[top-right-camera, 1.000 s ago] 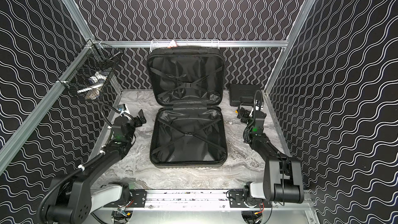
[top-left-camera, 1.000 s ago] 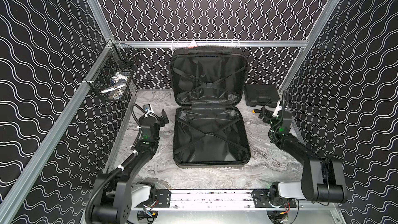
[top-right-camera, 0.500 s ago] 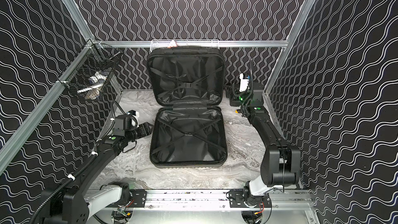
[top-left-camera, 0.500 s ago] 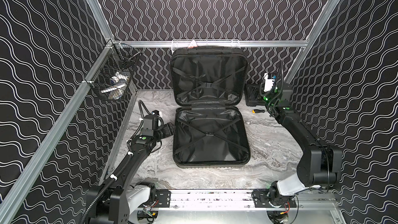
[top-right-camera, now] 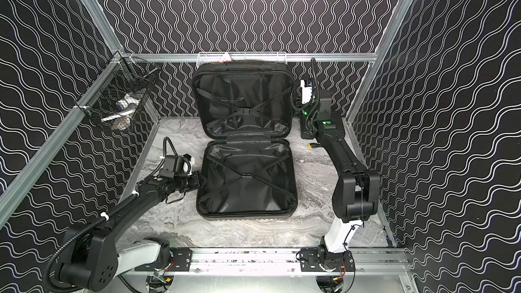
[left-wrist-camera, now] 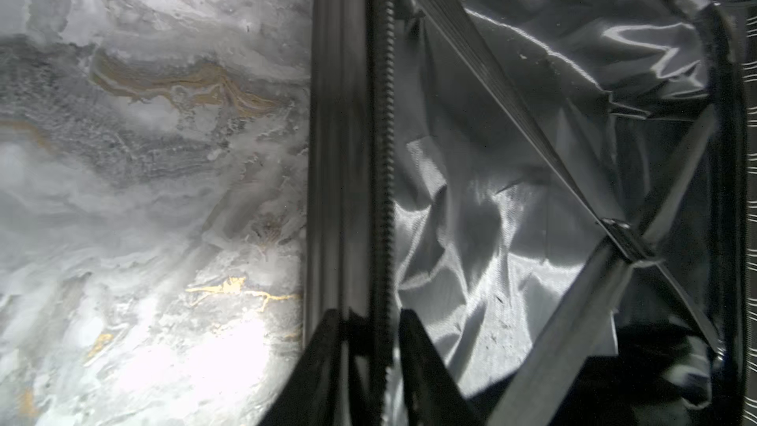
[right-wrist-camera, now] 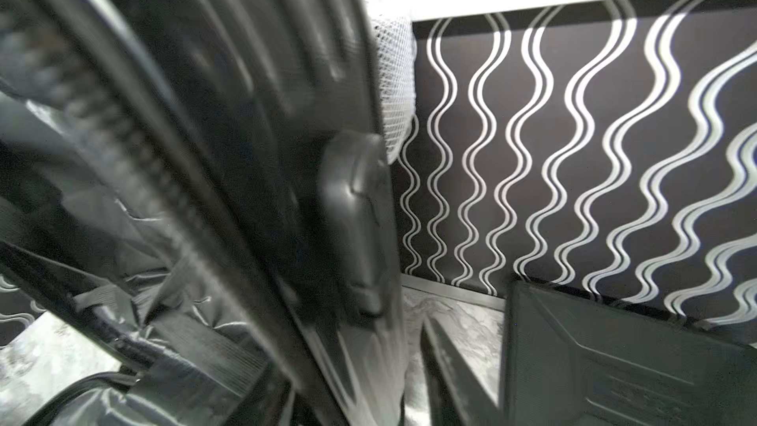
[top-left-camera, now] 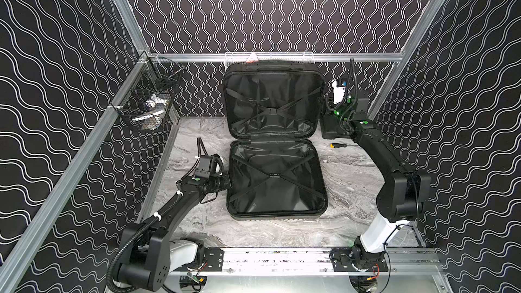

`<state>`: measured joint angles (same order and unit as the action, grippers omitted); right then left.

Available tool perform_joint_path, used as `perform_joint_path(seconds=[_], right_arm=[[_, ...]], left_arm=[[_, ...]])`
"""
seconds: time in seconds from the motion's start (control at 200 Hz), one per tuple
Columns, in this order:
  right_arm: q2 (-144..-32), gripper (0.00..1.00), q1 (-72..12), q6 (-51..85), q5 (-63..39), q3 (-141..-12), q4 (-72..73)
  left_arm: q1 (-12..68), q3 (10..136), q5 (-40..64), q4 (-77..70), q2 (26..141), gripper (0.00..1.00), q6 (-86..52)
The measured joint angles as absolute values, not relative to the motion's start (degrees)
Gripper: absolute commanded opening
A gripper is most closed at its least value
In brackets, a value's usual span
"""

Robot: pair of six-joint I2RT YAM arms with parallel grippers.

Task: Close the suitcase zippers
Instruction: Close the suitcase at the center of the board.

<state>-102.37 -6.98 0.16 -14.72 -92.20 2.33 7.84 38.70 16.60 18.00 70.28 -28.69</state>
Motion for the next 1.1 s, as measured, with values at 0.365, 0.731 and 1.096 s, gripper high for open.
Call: perform_joint_path(seconds=[0.365, 0.731, 1.096], right_arm=[[-100.0, 0.05, -7.5, -2.2, -13.5, -90.9, 0.2], [-84.4, 0.0, -11.8, -2.9, -5.0, -75.6, 1.3], [-71.1, 0.0, -16.4, 3.6, 3.5, -61.3, 2.4]], left_arm=[[7.8, 40.8, 15.8, 16.4, 73.6, 0.13, -28.6], [7.9, 44.2, 14.8, 13.1, 75.2, 0.57, -29.0], [7.9, 45.1, 4.9, 21.9, 51.3, 0.72, -26.9]])
